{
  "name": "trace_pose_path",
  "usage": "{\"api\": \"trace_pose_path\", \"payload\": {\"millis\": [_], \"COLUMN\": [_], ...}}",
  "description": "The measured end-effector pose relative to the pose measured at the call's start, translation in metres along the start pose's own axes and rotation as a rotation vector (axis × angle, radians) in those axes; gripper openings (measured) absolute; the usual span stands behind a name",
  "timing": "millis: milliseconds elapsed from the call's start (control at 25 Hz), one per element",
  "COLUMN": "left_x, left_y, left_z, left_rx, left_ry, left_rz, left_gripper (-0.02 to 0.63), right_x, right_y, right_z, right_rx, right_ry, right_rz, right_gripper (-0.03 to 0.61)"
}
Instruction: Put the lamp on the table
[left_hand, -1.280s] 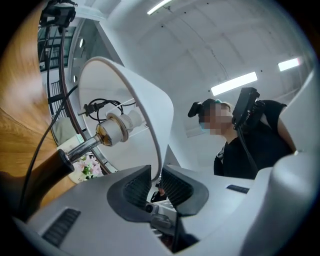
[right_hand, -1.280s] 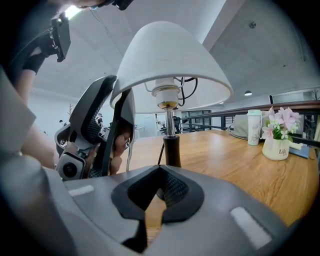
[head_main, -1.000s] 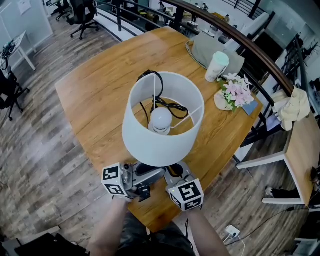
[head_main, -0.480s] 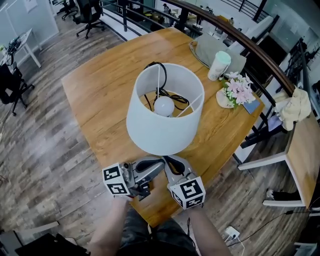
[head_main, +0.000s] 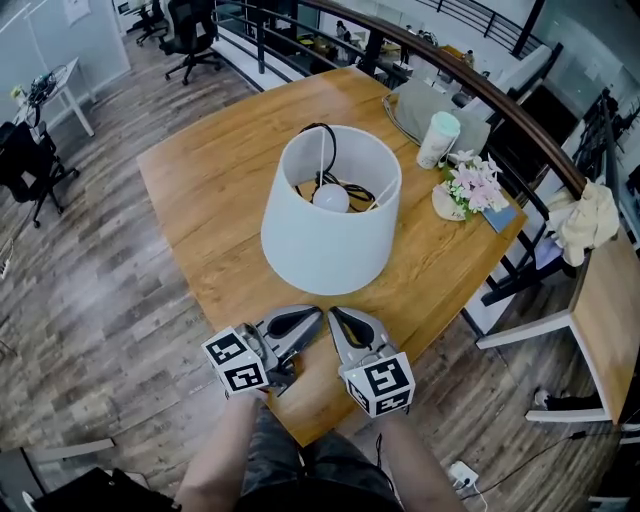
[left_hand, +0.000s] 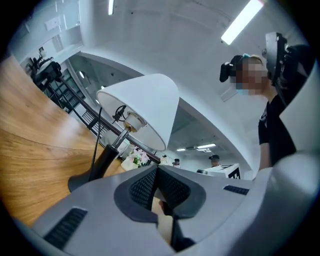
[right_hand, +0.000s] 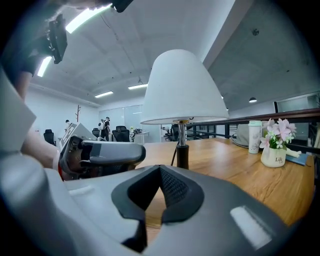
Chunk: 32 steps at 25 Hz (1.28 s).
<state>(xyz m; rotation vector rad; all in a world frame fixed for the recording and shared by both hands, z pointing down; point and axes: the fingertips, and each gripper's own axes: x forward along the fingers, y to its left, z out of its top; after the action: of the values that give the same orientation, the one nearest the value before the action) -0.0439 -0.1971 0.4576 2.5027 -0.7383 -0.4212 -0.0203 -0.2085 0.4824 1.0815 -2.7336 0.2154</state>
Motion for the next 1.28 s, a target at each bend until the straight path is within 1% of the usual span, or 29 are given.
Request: {"api": "trace_pose_path", "payload": {"millis": [160, 320, 680, 800, 1000, 1280], "left_x": [-0.006, -0.013, -0.034, -0.040, -0.045, -0.049], "left_y": [-0.003, -0.007, -0.015, -0.020, -0.035, -0.052], "left_z": [0.002, 0.010, 0.025, 0.030, 0.039, 0.047], "left_rx": [0.071, 0.143, 0.248, 0.273, 0.312, 0.326], "left_ry": [0.021, 0.013, 0.000, -0.004, -0.019, -0.041], "left_rz": [0.069, 0.128, 0.250, 0.281, 0.312, 0.333], "left_gripper": [-0.003, -0.003, -0.003, -0.004, -0.003, -0.003], "right_x": [-0.009, -0.018, -0.037, -0.043, -0.055, -0.067], "right_y": [0.003, 0.009, 0.019, 0.024, 0.030, 0.035], "right_z": [0.008, 0.020, 0.036, 0.040, 0.052, 0.065], "right_rx": [-0.006, -0.017, -0.040, -0.040, -0.055, -0.063], "right_ry": [-0.021, -0.044, -0.083, -0.093, -0.117, -0.131], "right_rz": [0.002, 0.011, 0.029, 0.035, 0.038, 0.041], "right_gripper": [0.008, 0.008, 0.008, 0.008, 0.008, 0.008]}}
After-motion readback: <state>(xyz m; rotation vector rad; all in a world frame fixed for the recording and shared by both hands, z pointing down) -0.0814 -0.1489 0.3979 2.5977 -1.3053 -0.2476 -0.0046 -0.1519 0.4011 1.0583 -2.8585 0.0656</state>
